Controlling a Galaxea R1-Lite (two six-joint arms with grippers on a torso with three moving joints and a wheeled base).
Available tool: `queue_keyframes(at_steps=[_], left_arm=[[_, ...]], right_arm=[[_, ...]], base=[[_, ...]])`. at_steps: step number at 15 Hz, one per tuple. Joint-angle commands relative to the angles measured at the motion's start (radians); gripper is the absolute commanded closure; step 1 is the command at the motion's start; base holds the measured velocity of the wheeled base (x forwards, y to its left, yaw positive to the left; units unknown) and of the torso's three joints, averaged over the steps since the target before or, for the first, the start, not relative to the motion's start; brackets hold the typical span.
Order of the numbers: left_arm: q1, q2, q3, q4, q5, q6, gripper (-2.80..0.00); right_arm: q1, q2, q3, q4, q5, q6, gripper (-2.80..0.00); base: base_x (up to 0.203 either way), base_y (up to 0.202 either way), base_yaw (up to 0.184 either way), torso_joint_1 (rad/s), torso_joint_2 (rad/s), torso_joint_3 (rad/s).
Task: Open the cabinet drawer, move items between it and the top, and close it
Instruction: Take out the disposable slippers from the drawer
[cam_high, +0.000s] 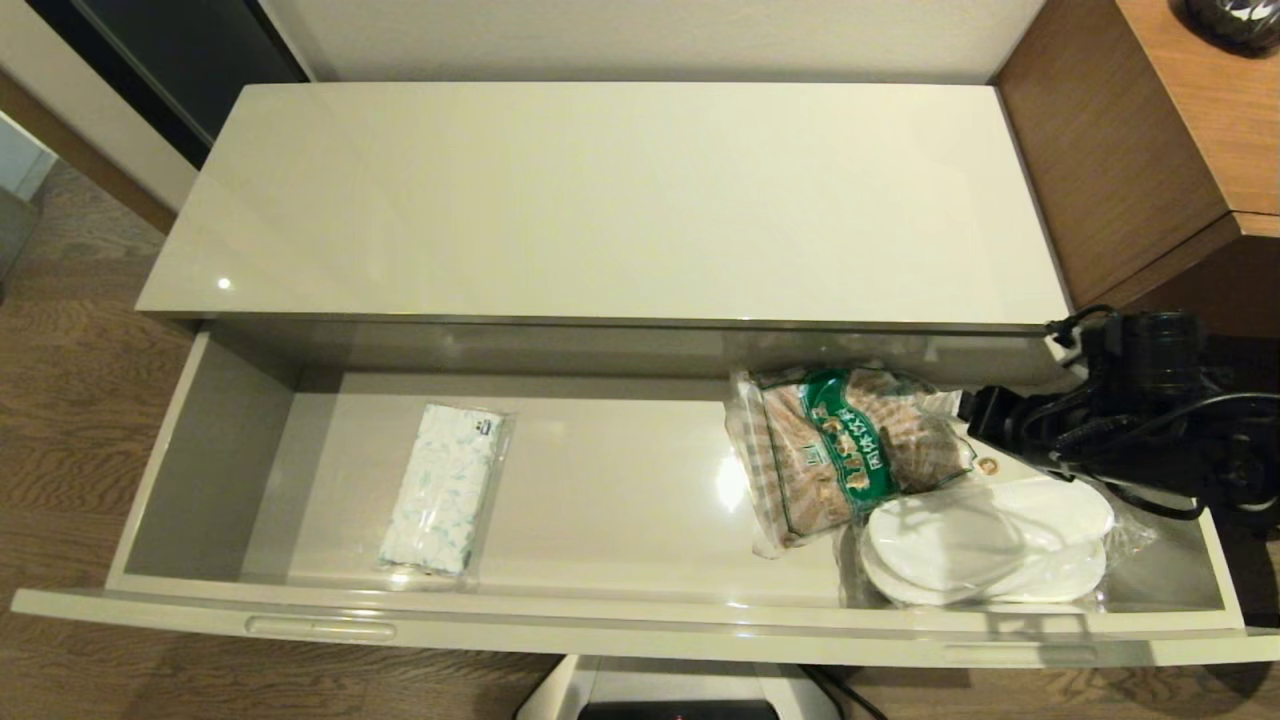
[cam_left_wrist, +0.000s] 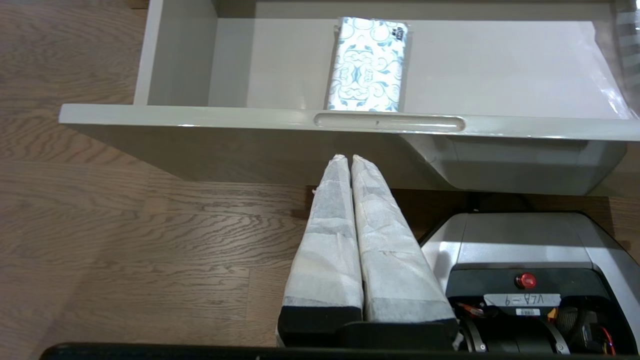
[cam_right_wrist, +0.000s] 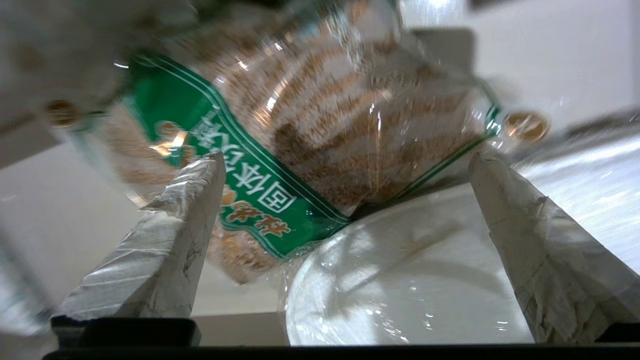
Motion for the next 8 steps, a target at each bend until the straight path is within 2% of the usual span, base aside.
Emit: queue_keyframes(at_steps=[1,2,4,5,8], left_arm=[[0.001,0.001,0.000,0.000,0.000,0.000,0.00],[0.001,0.001,0.000,0.000,0.000,0.000,0.00],[0.001,0.001,0.000,0.000,0.000,0.000,0.00],[0.001,0.001,0.000,0.000,0.000,0.000,0.00],[0.001,0.001,0.000,0.000,0.000,0.000,0.00]], right_arm=[[0.042,0.050,-0.010,0.004,-0.062,0.009,-2.80],[0.073,0.071,-0.013,0.022,-0.099,0.009,-2.80],[0.137,0.127,-0.049,0.113,-0.235,0.015,-2.80],[0.150,0.135,-0.050,0.117,-0.257,0.026,-2.80],[0.149,0.110,-0.045,0.130,-0.243,0.032,-2.80]], base=[[0.000,0.000,0.000,0.000,0.00,0.000],[0.000,0.000,0.000,0.000,0.00,0.000],[0.000,0.000,0.000,0.000,0.00,0.000],[0.000,0.000,0.000,0.000,0.00,0.000],[0.000,0.000,0.000,0.000,0.00,0.000]])
